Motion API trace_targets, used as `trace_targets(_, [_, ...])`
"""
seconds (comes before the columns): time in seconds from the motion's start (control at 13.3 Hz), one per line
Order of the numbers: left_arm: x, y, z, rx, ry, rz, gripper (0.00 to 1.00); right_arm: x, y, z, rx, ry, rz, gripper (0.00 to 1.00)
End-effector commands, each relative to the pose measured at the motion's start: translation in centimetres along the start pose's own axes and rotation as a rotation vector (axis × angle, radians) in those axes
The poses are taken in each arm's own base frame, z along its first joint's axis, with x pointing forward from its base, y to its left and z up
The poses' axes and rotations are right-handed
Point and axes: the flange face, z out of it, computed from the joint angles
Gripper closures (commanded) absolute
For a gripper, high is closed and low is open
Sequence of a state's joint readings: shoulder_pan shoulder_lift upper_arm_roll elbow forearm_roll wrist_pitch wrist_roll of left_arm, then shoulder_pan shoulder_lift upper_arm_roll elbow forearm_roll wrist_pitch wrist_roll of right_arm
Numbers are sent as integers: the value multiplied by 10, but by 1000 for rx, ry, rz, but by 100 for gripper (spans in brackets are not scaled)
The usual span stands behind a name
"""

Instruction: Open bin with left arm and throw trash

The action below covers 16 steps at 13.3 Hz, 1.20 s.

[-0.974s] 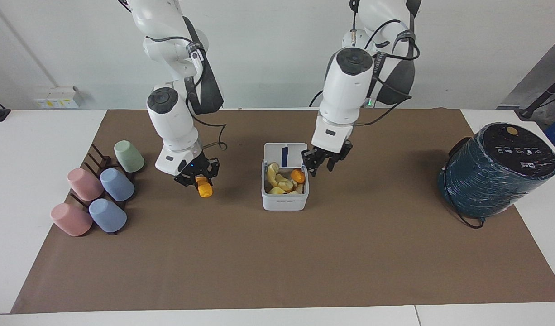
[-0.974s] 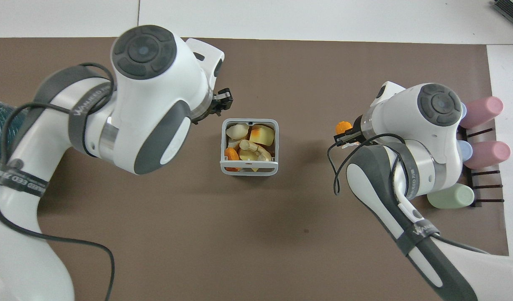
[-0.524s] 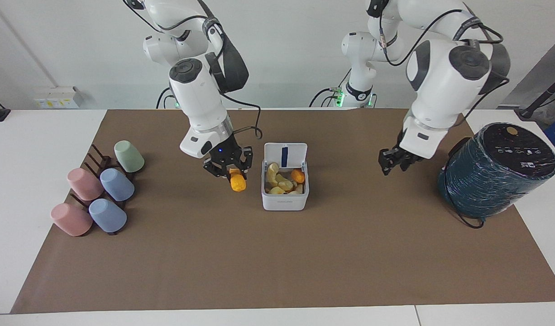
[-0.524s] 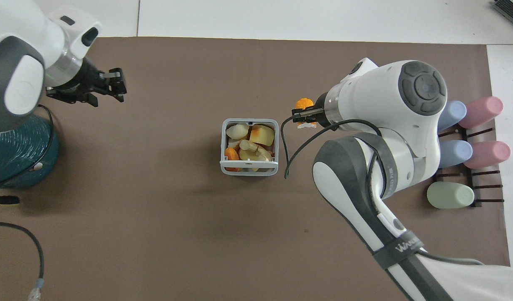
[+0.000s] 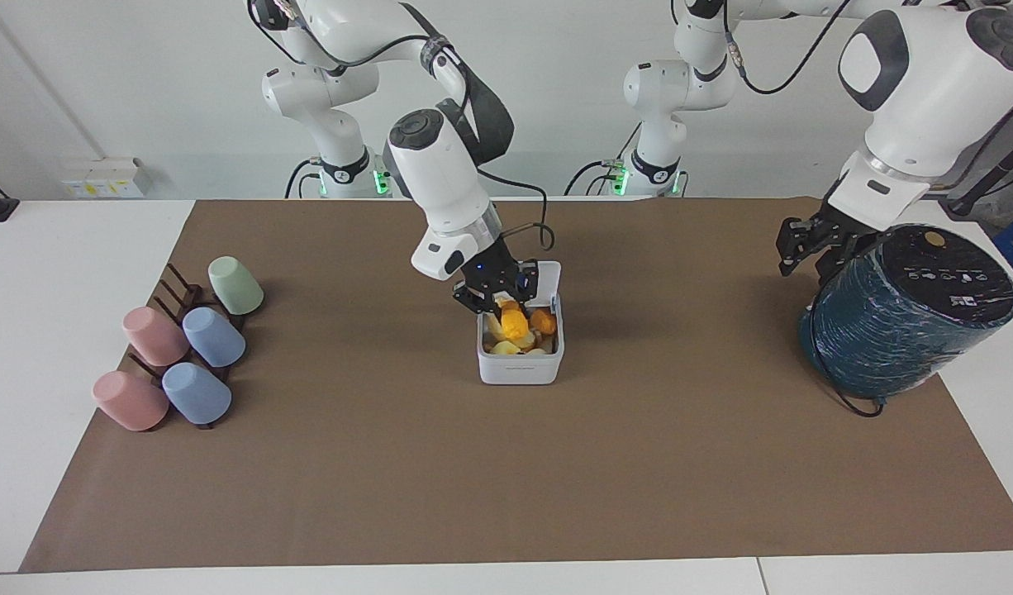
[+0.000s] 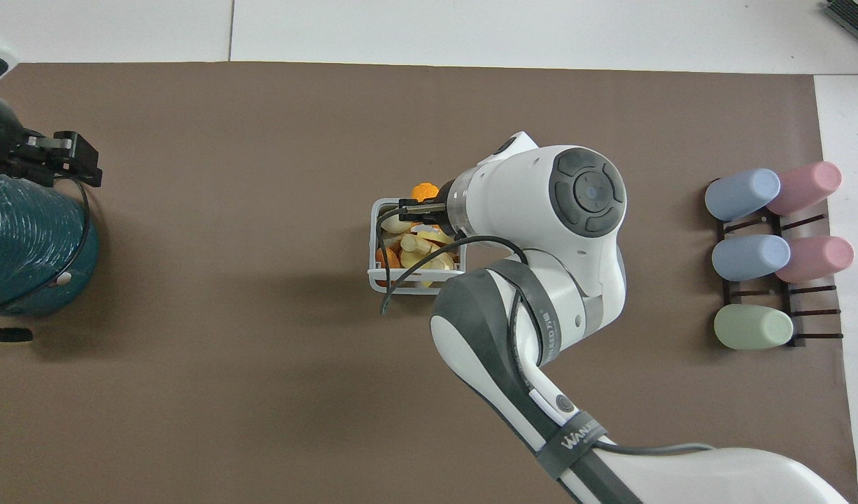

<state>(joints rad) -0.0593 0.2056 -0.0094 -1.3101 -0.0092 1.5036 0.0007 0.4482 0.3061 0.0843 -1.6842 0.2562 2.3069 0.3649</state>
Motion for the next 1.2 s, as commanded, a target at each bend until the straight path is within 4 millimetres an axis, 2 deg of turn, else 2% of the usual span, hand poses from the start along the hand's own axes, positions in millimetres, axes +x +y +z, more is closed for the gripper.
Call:
trace_targets(0.0, [-20, 8, -20, 0, 1, 29, 30, 1, -4, 13, 20, -12, 26, 95])
trace_targets(0.15, [-23, 13, -24, 1, 9, 38, 11, -5, -7, 21, 15, -26, 19, 88])
trace_targets(0.22, [-23, 15, -22, 1, 6, 41, 0, -7, -7, 24, 12, -33, 19, 81])
trace_targets(0.45, [-29, 13, -17, 2, 1, 35, 0, -14, -4, 30, 1, -57, 18, 68])
trace_targets(0.75, [-30, 14, -16, 2, 0, 29, 0, -28, -8, 36, -9, -84, 6, 64])
trace_targets(0.9, [-29, 15, -16, 4, 6, 41, 0, -32, -5, 38, -15, -94, 7, 58])
trace_targets(0.97, [-28, 14, -15, 7, 13, 41, 0, -33, -5, 39, -17, -98, 8, 52])
trace_targets(1.12, [-28, 14, -13, 10, 17, 42, 0, -34, -5, 39, -17, -99, 8, 19])
